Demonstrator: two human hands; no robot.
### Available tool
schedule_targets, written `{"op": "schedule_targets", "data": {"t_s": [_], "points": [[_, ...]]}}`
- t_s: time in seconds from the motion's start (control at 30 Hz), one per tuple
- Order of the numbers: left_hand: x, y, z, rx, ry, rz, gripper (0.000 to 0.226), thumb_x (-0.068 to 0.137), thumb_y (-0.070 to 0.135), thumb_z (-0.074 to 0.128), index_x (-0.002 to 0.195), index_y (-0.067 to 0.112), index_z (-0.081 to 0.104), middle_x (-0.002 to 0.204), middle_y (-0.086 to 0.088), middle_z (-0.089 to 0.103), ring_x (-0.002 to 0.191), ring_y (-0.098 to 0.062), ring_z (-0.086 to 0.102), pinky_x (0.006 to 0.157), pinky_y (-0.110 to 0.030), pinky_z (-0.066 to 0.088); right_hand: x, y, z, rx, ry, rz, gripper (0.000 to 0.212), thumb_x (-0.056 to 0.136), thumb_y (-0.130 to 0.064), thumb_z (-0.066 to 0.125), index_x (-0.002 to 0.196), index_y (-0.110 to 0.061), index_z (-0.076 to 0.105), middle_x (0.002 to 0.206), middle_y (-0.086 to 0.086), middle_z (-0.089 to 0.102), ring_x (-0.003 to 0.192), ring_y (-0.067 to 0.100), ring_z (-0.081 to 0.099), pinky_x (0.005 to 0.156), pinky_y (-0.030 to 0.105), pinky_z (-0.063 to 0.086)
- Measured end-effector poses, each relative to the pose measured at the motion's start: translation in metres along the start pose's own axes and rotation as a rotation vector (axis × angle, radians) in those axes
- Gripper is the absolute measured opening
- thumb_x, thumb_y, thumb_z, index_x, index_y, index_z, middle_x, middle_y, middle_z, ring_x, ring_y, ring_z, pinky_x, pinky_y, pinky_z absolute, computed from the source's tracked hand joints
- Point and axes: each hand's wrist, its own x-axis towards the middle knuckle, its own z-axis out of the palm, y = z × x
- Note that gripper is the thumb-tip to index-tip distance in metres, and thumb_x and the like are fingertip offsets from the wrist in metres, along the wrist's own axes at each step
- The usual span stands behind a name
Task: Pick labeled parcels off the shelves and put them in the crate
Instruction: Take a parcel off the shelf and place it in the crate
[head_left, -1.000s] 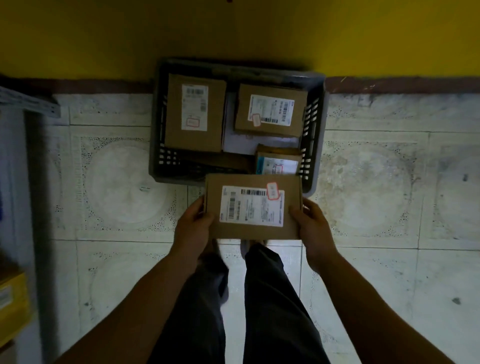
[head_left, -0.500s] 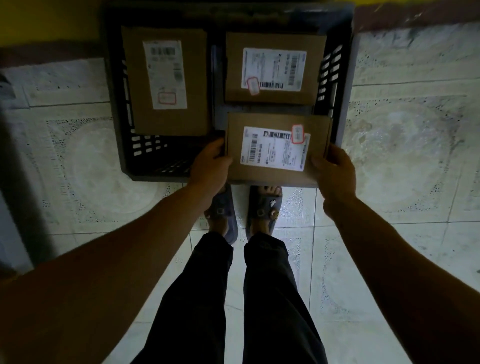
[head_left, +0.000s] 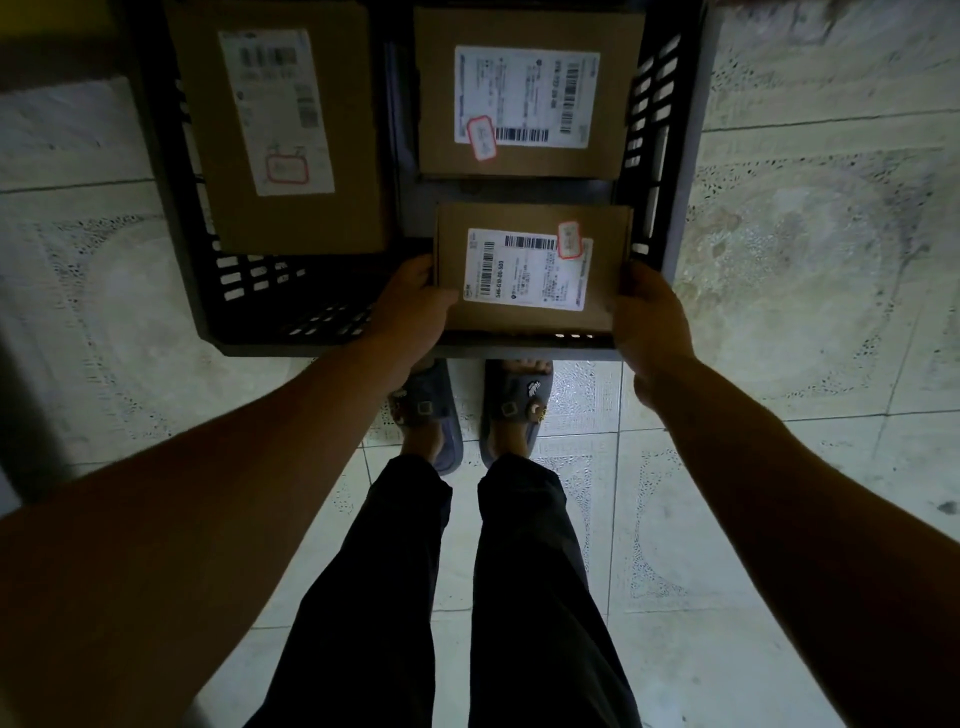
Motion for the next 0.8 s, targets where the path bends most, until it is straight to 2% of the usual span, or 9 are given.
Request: {"op": "schedule_targets", "data": {"t_s": [0.07, 0.13, 0.2, 0.37, 0.43, 0.5, 0.63, 0.73, 0.8], "points": [[-0.003, 0.002, 0.001, -0.006, -0.013, 0.022, 0.035, 0.090, 0.007, 0.051, 0.119, 0.024, 0.061, 0.120, 0.003, 0.061, 0.110, -0.015, 0.055, 0.085, -0.026, 0.042, -0.003, 0.001, -0.001, -0.004, 0.003, 0.011, 0.052, 0.083, -0.009, 0.046, 0.129, -0.032, 0.057, 0.114, -0.008, 0.069, 0.102, 0.019, 0.064, 0.085, 0.041, 0.055], [-0.006, 0.003, 0.001, -0.020, -0.021, 0.031, 0.035, 0.090, 0.006, 0.051, 0.110, 0.032, 0.061, 0.123, 0.001, 0.061, 0.112, -0.017, 0.056, 0.087, -0.028, 0.043, -0.006, 0.003, -0.003, -0.014, 0.005, 0.010, 0.053, 0.076, -0.018, 0.048, 0.124, -0.037, 0.059, 0.113, -0.010, 0.070, 0.101, 0.021, 0.066, 0.089, 0.049, 0.054], [-0.010, 0.005, 0.000, -0.043, -0.033, 0.024, 0.032, 0.091, 0.006, 0.051, 0.106, 0.033, 0.059, 0.123, 0.001, 0.061, 0.113, -0.017, 0.056, 0.092, -0.031, 0.044, -0.013, -0.001, -0.004, -0.024, -0.012, 0.008, 0.048, 0.074, -0.023, 0.049, 0.119, -0.036, 0.062, 0.112, -0.010, 0.070, 0.104, 0.022, 0.065, 0.092, 0.049, 0.052], [-0.023, 0.010, -0.009, -0.120, -0.059, 0.004, 0.023, 0.097, 0.010, 0.049, 0.103, 0.030, 0.058, 0.097, 0.010, 0.057, 0.090, -0.007, 0.054, 0.079, -0.023, 0.044, -0.034, -0.016, -0.004, -0.069, -0.036, -0.014, 0.048, 0.078, -0.027, 0.049, 0.125, -0.026, 0.061, 0.118, -0.003, 0.068, 0.110, 0.023, 0.061, 0.096, 0.048, 0.049], [-0.029, 0.010, -0.012, -0.125, -0.075, -0.023, 0.024, 0.098, 0.014, 0.049, 0.092, 0.035, 0.058, 0.095, 0.011, 0.058, 0.095, -0.011, 0.056, 0.086, -0.028, 0.046, -0.038, -0.020, -0.005, -0.090, -0.040, -0.016, 0.042, 0.084, -0.022, 0.051, 0.125, -0.020, 0.061, 0.116, 0.000, 0.068, 0.106, 0.024, 0.062, 0.096, 0.049, 0.049], [-0.038, 0.011, -0.019, -0.174, -0.071, -0.058, 0.020, 0.097, 0.016, 0.050, 0.093, 0.033, 0.060, 0.102, 0.005, 0.062, 0.103, -0.016, 0.059, 0.094, -0.036, 0.045, -0.048, -0.026, -0.004, -0.099, -0.051, -0.025, 0.031, 0.090, -0.017, 0.051, 0.119, -0.016, 0.062, 0.112, 0.002, 0.068, 0.104, 0.024, 0.063, 0.095, 0.046, 0.051], [-0.066, 0.010, -0.041, -0.308, -0.047, -0.095, 0.027, 0.097, 0.012, 0.051, 0.123, 0.013, 0.058, 0.120, -0.008, 0.063, 0.102, -0.017, 0.060, 0.089, -0.032, 0.047, -0.077, -0.048, 0.007, -0.126, -0.130, -0.071, 0.025, 0.096, -0.016, 0.050, 0.118, -0.016, 0.062, 0.117, 0.005, 0.066, 0.099, 0.017, 0.064, 0.081, 0.029, 0.053], [-0.090, 0.004, -0.060, -0.403, -0.035, -0.103, 0.027, 0.096, 0.007, 0.052, 0.122, 0.010, 0.058, 0.113, -0.011, 0.063, 0.103, -0.021, 0.060, 0.099, -0.041, 0.047, -0.095, -0.061, 0.018, -0.143, -0.188, -0.069, 0.029, 0.097, -0.017, 0.052, 0.126, -0.015, 0.059, 0.118, 0.004, 0.062, 0.095, 0.011, 0.061, 0.068, 0.019, 0.047], [-0.105, -0.004, -0.075, -0.476, 0.004, -0.098, 0.021, 0.095, 0.007, 0.055, 0.114, 0.013, 0.060, 0.107, -0.014, 0.064, 0.100, -0.027, 0.062, 0.099, -0.045, 0.048, -0.106, -0.066, 0.025, -0.189, -0.229, -0.086, 0.019, 0.097, -0.018, 0.054, 0.114, -0.018, 0.062, 0.113, 0.003, 0.061, 0.092, 0.010, 0.059, 0.068, 0.018, 0.046]]}}
